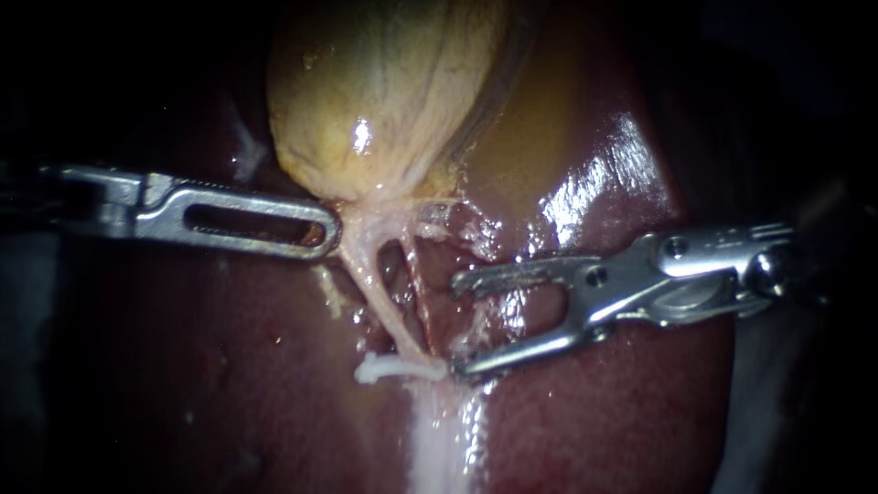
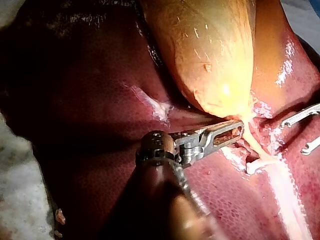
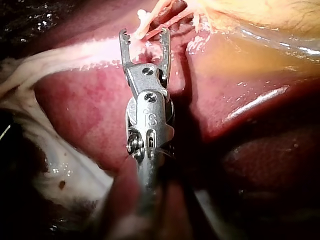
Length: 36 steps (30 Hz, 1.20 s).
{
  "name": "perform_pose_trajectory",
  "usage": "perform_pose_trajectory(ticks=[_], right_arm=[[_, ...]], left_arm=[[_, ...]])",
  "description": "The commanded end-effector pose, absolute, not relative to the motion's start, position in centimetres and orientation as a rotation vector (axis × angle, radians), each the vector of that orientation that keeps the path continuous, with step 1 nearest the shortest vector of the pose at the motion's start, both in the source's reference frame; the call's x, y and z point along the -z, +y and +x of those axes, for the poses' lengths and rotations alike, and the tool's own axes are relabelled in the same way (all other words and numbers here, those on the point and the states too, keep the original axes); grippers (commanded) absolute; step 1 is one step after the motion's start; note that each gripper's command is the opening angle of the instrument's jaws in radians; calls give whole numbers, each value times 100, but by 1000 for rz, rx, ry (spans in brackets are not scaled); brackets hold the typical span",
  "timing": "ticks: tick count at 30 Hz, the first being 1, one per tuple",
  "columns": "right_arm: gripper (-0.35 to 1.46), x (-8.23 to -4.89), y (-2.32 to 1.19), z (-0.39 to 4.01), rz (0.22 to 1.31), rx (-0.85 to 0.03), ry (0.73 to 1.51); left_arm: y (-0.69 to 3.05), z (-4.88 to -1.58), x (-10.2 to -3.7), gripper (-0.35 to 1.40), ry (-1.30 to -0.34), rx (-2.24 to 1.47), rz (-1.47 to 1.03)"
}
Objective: Going back first clip left tube
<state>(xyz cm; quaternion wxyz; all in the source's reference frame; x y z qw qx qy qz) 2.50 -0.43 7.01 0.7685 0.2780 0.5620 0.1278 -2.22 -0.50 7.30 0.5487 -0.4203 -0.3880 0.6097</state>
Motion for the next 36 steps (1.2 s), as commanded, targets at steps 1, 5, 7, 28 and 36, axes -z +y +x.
perform_pose_trajectory(ticks=[1,5,7,28,36], right_arm=[[50,-699,-41,247,597,-275,1220],[50,-691,-30,233,576,-269,1221],[50,-688,-25,227,573,-271,1221],[50,-685,-28,224,573,-271,1221],[50,-685,-28,224,573,-271,1221]], left_arm=[[-50,-222,-731,-35,-918,-1444,-995],[-50,-223,-732,-35,-918,-1445,-995],[-50,-223,-732,-35,-918,-1445,-995],[-58,-282,-793,-35,-917,-1486,-975],[-59,-285,-802,-35,-921,-1496,-971]])
